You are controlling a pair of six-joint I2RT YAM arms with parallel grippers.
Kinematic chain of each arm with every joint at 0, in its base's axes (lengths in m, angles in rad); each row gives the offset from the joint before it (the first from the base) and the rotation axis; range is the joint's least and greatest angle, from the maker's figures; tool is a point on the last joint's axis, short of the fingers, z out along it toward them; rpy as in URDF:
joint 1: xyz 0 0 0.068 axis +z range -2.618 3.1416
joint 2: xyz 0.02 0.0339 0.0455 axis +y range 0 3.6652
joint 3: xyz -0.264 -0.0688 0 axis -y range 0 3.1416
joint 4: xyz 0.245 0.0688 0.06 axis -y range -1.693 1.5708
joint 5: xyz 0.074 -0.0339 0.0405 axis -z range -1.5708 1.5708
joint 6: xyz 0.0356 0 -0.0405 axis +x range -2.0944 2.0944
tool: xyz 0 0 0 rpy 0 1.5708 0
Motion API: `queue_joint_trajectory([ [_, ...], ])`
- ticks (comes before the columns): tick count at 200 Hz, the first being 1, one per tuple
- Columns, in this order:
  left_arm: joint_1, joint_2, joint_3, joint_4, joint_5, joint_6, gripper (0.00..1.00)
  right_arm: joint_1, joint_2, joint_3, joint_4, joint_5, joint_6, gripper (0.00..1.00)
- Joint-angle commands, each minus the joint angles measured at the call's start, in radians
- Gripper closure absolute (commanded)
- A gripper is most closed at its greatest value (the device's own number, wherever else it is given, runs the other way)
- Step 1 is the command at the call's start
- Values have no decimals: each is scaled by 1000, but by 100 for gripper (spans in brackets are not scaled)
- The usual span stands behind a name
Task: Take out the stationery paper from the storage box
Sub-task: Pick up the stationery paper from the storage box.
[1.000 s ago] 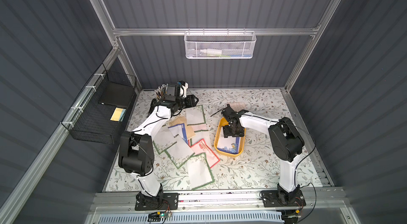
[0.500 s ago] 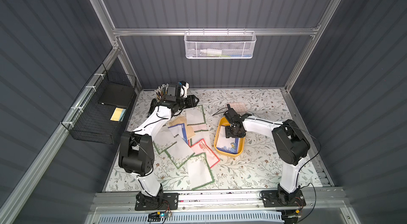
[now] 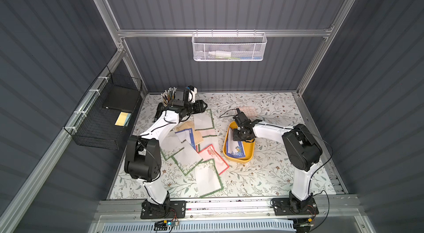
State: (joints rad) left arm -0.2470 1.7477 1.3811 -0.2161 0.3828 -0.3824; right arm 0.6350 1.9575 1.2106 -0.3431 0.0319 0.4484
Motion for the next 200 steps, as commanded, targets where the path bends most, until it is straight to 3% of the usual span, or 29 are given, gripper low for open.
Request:
queue_joint_trajectory([
  [1, -6, 6, -22, -4, 25, 7, 44, 9, 125, -83, -158, -62, 7, 100],
  [38, -14, -7, -31, -56, 103, 43, 47, 7, 109, -76, -158, -50, 6, 100],
  [53, -26, -35, -106, -56, 137, 45, 47, 7, 109, -67, -155, -47, 7, 100],
  [84, -100, -77, -203, 1, 313, 4, 48, 8, 122, -51, -163, -58, 2, 100],
  [120, -221, -116, -259, 33, 319, -45, 48, 8, 112, -58, -164, -55, 0, 100],
  [157, -238, -137, -314, 67, 300, -86, 48, 8, 108, -59, -166, -53, -1, 100],
  [200, -276, -117, -325, 96, 256, -124, 55, 8, 106, -55, -165, -58, -2, 100],
])
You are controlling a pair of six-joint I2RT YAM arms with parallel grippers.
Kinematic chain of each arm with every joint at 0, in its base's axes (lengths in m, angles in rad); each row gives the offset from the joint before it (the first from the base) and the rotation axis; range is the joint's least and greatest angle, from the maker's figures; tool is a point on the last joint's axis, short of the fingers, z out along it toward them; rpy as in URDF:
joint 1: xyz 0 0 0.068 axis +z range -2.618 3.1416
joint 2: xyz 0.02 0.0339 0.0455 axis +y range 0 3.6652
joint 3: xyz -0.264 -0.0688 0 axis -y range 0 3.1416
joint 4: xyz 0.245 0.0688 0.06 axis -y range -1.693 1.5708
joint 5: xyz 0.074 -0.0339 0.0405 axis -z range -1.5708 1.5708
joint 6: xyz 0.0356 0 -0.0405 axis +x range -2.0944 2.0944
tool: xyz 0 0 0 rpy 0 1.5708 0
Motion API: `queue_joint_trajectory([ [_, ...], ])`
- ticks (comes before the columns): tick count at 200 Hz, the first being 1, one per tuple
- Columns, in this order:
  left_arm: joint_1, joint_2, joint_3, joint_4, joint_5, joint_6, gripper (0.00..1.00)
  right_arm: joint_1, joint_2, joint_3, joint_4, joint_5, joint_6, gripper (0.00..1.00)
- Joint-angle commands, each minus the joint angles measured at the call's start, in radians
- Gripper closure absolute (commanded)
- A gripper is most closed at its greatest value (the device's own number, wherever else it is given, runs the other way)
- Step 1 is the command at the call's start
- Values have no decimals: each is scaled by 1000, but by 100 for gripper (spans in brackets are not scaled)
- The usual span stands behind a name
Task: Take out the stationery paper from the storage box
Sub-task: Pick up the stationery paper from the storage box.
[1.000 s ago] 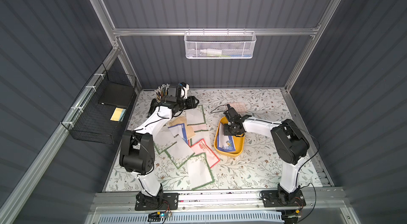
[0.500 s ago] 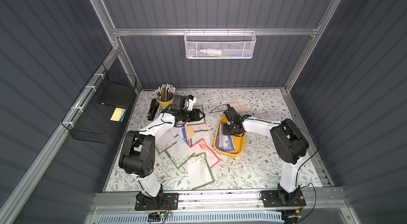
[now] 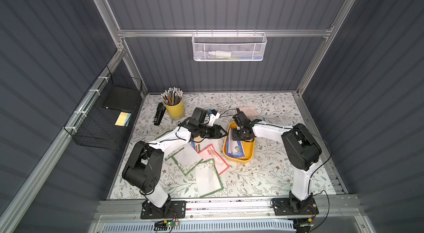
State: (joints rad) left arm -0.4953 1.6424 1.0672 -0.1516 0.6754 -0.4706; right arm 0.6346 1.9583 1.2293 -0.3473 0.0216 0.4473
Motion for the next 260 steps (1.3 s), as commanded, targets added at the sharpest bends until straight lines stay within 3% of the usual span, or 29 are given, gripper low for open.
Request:
queue_joint_trajectory([
  [1, -29, -10, -12, 32, -40, -37, 55, 8, 106, -74, -162, -48, -1, 100],
  [68, -110, 56, 3, 66, -165, -81, 63, 8, 99, -100, -150, -53, -1, 100],
  [132, -159, 47, 35, -35, -358, -75, 66, 6, 99, -125, -135, -58, 0, 100],
  [222, -222, 117, 55, -23, -409, -93, 66, 8, 99, -134, -129, -71, -1, 100],
  [260, -233, 134, 62, -39, -427, -85, 73, 8, 96, -140, -128, -69, -5, 100],
])
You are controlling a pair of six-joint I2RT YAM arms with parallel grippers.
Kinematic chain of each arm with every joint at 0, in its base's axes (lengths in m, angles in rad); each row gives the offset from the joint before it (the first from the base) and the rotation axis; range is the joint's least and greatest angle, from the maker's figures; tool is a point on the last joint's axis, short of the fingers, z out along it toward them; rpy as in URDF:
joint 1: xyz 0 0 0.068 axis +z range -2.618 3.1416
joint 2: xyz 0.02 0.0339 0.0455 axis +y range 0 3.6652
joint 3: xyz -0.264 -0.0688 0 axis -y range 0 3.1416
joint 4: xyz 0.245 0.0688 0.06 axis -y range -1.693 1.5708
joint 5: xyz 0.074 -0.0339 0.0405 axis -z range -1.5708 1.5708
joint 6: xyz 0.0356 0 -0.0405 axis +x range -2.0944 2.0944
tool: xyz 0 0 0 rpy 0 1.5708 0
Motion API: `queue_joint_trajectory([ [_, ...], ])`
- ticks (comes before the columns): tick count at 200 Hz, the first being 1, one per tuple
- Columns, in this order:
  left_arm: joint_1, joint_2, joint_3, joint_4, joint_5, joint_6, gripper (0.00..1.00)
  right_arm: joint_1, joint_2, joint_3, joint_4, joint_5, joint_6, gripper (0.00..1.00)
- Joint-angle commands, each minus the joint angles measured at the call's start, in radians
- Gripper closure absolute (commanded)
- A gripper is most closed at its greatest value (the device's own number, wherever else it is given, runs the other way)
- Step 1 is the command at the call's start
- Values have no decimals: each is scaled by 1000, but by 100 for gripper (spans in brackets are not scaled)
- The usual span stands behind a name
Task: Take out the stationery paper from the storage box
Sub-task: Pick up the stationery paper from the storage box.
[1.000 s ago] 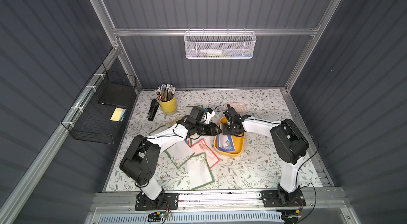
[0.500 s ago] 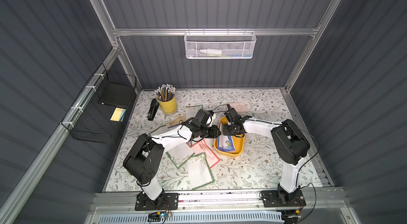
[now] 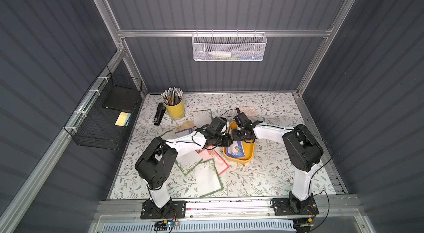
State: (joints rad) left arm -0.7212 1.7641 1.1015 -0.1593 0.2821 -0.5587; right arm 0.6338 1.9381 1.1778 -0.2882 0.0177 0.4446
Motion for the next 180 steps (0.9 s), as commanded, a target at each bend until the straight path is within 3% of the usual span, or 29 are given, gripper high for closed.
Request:
queue_joint_trajectory([
  [1, -7, 12, 27, -32, -33, 3, 73, 8, 116, -89, -187, -65, -2, 100],
  [43, -9, 11, 59, -46, -38, 5, 90, 9, 125, -87, -182, -74, 0, 100],
  [58, -9, 8, 70, -47, -43, 5, 100, 8, 122, -86, -184, -70, -1, 100],
  [79, -9, 7, 88, -48, -32, 6, 100, 9, 105, -71, -209, -37, 7, 100],
  [104, -9, -11, 93, -33, -10, 5, 100, 7, 7, -39, -262, 75, 21, 75],
  [124, -9, -28, 95, -29, -4, 9, 100, 0, -93, 6, -302, 149, 30, 64],
  [180, -9, -114, 110, -16, -35, 16, 100, -31, -249, 105, -364, 224, 8, 56],
])
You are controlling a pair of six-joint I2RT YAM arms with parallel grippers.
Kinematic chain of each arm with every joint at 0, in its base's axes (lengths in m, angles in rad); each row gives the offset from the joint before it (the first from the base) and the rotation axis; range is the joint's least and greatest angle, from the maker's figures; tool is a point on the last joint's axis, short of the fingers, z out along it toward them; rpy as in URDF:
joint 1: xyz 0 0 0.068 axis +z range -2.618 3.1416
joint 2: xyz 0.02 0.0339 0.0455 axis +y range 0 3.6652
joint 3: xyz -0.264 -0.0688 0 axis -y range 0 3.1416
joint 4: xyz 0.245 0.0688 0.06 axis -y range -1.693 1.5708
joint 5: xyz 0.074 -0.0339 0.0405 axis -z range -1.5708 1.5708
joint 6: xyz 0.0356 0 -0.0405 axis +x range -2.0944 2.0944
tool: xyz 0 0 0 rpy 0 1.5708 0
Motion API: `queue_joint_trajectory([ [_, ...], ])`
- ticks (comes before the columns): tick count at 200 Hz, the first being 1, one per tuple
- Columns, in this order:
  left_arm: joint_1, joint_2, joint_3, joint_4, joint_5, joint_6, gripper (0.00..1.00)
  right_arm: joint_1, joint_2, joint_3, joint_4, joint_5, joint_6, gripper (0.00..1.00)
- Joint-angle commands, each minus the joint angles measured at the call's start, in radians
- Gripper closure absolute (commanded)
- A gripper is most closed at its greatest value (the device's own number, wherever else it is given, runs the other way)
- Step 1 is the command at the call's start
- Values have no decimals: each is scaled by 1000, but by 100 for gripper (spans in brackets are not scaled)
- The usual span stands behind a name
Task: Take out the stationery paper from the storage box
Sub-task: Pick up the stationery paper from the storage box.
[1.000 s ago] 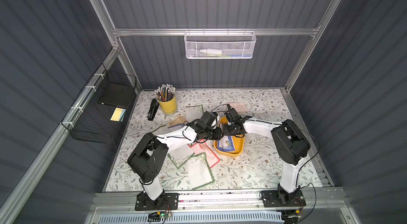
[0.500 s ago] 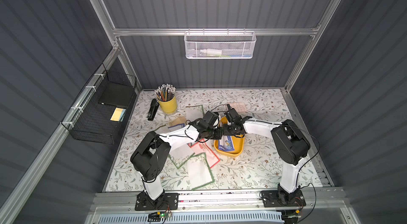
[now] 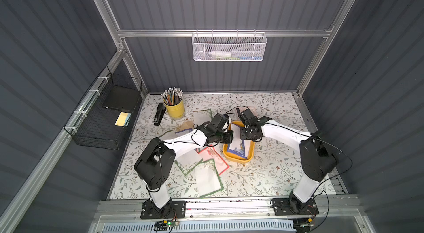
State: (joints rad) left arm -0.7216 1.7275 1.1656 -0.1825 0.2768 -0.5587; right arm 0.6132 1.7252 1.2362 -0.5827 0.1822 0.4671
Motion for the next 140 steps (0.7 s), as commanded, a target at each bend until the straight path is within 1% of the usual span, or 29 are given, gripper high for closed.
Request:
queue_joint_trajectory([
  [1, -8, -80, 46, 8, -33, 16, 100, -11, -36, 48, -71, 59, -14, 56],
  [29, 1, -149, 63, -8, -128, 5, 100, -13, -22, 64, -101, 69, -13, 56],
  [48, 32, -212, 51, 1, -153, -2, 100, -10, -7, 62, -105, 59, -11, 57],
  [63, 82, -256, 37, -9, -164, -11, 100, -11, 2, 59, -105, 52, -9, 57],
  [88, 203, -317, 16, -48, -154, 0, 100, -11, 10, 56, -103, 49, -10, 57],
  [109, 258, -312, 44, -115, -179, 54, 100, -12, 23, 57, -97, 42, -16, 58],
  [125, 273, -289, 73, -149, -182, 85, 100, -11, 36, 63, -106, 35, -20, 59],
  [140, 277, -274, 79, -145, -179, 91, 100, -12, 43, 60, -108, 26, -18, 60],
])
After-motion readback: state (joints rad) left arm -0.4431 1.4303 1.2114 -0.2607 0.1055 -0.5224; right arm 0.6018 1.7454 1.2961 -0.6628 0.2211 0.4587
